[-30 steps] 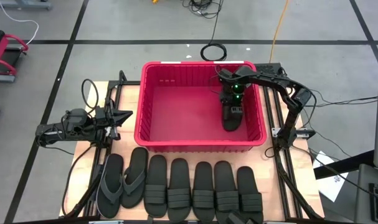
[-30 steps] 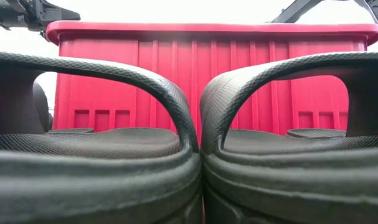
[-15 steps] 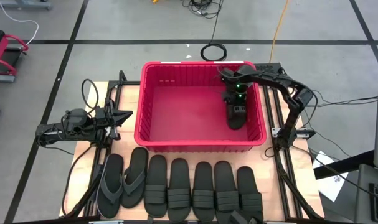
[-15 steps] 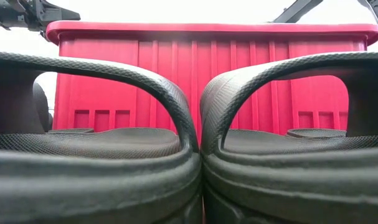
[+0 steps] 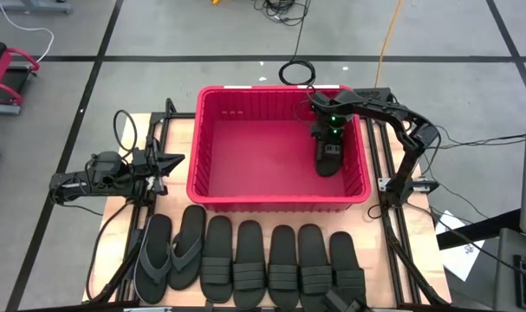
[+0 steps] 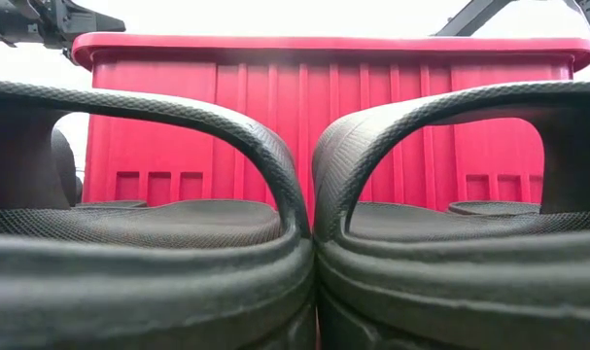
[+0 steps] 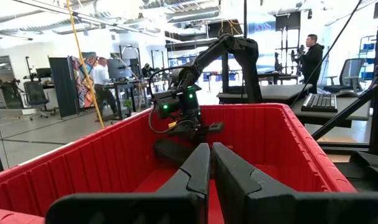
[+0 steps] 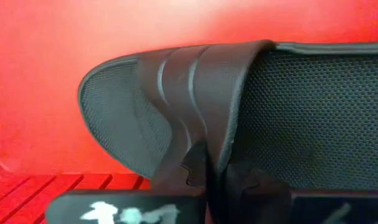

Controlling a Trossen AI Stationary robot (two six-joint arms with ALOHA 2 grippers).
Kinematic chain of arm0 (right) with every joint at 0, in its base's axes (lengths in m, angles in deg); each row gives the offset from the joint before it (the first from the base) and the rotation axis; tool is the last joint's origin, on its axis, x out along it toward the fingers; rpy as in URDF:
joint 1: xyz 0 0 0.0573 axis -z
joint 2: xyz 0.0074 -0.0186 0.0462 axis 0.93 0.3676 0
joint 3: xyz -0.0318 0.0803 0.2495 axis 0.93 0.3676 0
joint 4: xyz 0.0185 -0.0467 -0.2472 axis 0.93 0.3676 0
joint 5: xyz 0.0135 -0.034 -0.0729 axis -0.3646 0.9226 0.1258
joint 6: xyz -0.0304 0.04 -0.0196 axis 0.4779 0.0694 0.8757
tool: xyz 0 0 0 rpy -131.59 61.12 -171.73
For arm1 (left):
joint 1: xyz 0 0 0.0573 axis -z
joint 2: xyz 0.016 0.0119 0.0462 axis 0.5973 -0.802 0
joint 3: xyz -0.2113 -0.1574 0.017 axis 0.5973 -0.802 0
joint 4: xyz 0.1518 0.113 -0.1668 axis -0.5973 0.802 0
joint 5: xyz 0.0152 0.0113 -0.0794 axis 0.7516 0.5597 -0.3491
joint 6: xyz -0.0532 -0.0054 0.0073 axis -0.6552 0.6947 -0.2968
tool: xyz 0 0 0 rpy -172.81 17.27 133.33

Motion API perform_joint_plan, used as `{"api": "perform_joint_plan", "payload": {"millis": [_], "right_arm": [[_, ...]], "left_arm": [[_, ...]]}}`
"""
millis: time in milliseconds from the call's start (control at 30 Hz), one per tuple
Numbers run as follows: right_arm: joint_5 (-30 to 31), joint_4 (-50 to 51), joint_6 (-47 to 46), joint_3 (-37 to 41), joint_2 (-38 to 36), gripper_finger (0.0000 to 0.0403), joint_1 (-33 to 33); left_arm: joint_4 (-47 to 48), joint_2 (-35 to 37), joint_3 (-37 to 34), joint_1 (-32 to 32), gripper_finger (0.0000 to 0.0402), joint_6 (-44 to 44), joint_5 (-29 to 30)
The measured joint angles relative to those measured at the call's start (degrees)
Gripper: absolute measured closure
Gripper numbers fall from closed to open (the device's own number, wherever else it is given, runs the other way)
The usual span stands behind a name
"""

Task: Pick and place slides into bin
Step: Put the black slide into the red container

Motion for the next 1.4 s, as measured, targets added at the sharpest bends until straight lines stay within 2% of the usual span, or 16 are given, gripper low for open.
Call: {"api": "perform_joint_plan", "payload": {"millis": [167, 367, 600, 767, 1100, 1400], "right_arm": [[0.0, -1.8, 0.0, 2.9, 0.1, 0.0401, 0.0], [-0.2, 0.1, 0.9, 2.3, -1.7, 0.0401, -0.6], [-8.0, 7.3, 5.3, 1.1, -7.1, 0.0401, -1.4], [-9.7, 9.6, 6.0, 0.9, -7.4, 0.0401, -1.3], [-24.3, 12.4, 0.6, 0.8, -7.5, 0.0401, -1.6], [-24.5, 13.2, -0.4, 2.2, -7.5, 0.0401, -2.2]], "left_arm": [[0.0, 0.0, 0.0, 0.0, 0.0376, 0.0, 0.0], [0.0, 0.0, 0.0, 0.0, 0.0376, 0.0, 0.0], [0.0, 0.0, 0.0, 0.0, 0.0376, 0.0, 0.0], [0.0, 0.0, 0.0, 0.0, 0.0376, 0.0, 0.0], [0.0, 0.0, 0.0, 0.0, 0.0376, 0.0, 0.0], [0.0, 0.0, 0.0, 0.0, 0.0376, 0.0, 0.0]]}}
